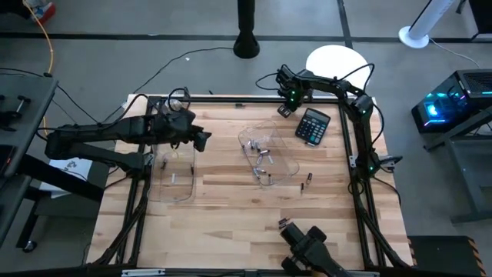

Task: Sort batteries
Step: Put the black battery into the left transparent bin

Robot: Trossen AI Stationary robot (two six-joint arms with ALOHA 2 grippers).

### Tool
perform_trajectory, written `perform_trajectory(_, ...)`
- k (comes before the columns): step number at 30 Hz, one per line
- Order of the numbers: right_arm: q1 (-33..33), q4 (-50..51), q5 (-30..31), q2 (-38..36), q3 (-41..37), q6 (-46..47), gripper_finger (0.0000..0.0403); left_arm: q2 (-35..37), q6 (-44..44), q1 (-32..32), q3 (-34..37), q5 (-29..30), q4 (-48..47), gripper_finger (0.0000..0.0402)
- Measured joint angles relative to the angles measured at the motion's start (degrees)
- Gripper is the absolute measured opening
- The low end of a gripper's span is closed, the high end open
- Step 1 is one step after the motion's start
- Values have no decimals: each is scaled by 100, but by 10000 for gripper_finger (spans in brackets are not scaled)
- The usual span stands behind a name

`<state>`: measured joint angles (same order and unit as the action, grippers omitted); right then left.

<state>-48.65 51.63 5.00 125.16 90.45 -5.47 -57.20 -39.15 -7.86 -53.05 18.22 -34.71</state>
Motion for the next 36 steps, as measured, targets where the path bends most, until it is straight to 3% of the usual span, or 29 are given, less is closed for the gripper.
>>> perform_trajectory(4,16,171,80,-386,77,-2,23,110,762,-25,-1,56,527,218)
perform_trajectory(7,17,242,-134,-1090,168,171,9,196,1236,-101,-1,216,744,218)
perform_trajectory(13,642,-209,-1961,-2006,133,862,5,248,1769,-332,-2,909,932,218)
perform_trajectory(16,1366,-989,-2302,-2117,163,1291,5,248,1878,-543,-1,1068,1137,218)
perform_trajectory(23,3045,-3556,-2299,-1381,144,2437,5,307,2629,-798,-382,952,1700,218)
perform_trajectory(29,3575,-5554,-2153,-647,236,3338,4,389,3885,-804,-892,1203,2380,218)
perform_trajectory(36,3987,-5746,-2162,529,1478,3562,3,548,4422,-802,-1024,1295,2955,218)
